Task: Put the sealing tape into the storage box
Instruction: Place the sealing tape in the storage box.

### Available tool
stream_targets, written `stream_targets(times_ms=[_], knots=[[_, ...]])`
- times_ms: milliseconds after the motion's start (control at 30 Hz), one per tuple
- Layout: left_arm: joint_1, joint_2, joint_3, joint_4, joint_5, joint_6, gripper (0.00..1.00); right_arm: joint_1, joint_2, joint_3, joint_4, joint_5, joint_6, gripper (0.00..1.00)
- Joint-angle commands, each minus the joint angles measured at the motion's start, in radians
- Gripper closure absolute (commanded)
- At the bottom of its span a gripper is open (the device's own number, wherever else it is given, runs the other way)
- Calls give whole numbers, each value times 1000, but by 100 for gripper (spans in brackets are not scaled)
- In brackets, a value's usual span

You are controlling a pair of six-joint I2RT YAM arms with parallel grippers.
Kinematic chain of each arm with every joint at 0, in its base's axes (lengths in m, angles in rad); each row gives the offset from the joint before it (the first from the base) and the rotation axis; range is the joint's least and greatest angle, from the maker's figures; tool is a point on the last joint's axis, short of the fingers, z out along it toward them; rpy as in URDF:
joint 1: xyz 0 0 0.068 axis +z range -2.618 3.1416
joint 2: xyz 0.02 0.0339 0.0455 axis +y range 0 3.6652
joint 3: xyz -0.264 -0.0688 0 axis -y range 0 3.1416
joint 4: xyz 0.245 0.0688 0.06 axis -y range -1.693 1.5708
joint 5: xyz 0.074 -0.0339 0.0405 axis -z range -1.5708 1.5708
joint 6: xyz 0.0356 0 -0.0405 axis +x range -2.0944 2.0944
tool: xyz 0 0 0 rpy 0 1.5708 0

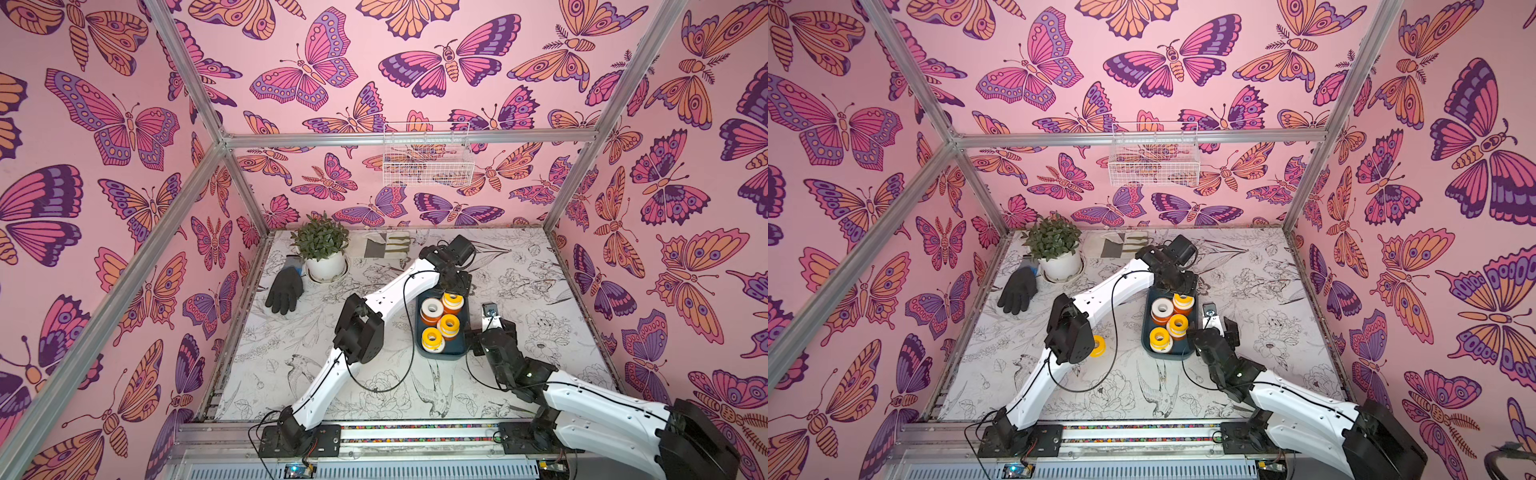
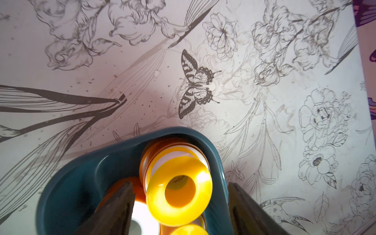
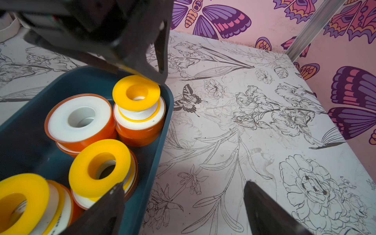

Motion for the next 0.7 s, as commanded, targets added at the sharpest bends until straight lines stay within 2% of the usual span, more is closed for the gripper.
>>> stream_targets(times_ms=[0, 200, 667], knots=[[6, -147, -44, -22, -60, 32, 22, 3, -15, -5, 14, 19, 8, 5], [32, -373, -197, -23, -102, 41, 22, 2, -12, -6, 17, 18, 6, 5], [109, -1036, -786, -15, -229, 50, 20, 3, 2, -1, 20, 13, 4, 6]])
